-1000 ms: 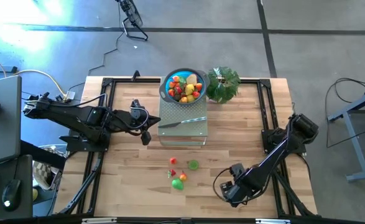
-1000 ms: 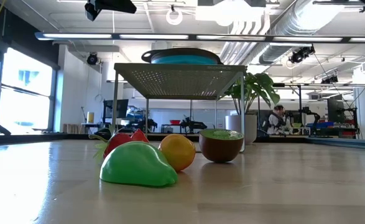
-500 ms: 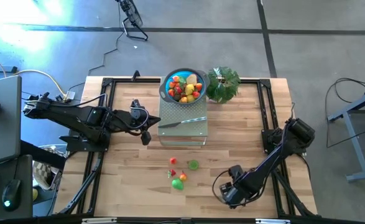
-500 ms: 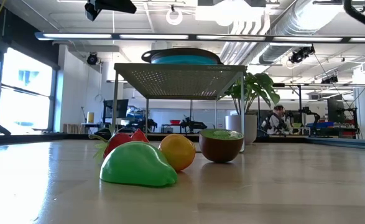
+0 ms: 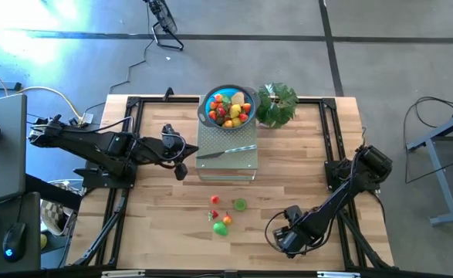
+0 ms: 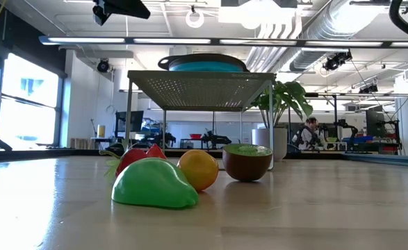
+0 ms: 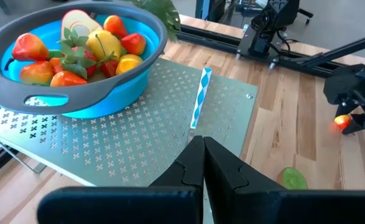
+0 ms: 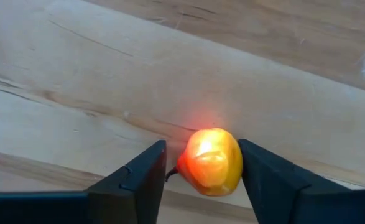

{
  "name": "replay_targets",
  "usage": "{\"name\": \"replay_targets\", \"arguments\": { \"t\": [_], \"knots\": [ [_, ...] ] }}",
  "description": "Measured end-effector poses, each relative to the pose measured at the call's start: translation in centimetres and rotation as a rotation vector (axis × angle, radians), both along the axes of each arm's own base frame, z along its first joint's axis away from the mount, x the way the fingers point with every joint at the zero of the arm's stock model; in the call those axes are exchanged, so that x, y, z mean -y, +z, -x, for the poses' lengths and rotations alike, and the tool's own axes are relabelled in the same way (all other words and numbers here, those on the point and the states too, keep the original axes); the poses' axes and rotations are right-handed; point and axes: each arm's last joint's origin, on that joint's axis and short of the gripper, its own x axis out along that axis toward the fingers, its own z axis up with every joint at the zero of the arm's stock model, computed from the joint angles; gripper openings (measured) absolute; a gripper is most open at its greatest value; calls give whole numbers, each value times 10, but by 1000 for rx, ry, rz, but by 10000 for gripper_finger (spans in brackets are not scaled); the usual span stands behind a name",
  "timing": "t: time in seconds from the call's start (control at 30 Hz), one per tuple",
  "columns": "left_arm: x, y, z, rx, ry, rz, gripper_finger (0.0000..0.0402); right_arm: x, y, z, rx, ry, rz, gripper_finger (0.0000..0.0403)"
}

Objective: Pick & Place Fruit
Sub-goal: Put the orange peach in the blue bowl on the shelf

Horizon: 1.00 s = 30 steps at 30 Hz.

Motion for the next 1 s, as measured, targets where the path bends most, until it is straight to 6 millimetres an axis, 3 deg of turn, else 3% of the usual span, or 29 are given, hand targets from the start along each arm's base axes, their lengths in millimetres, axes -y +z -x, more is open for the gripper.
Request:
{"name": "replay_targets", "arguments": {
  "t": [0.33,0.73,1.0],
  "knots": [
    [0,0,0,0,1,0,0,0,0,0,-3,0,1,134],
    [0,0,0,-1,3,-2,0,2,7,2,21,0,-3,120],
    [0,0,0,-2,5,-5,0,5,27,3,110,5,-27,118]
  ]
}}
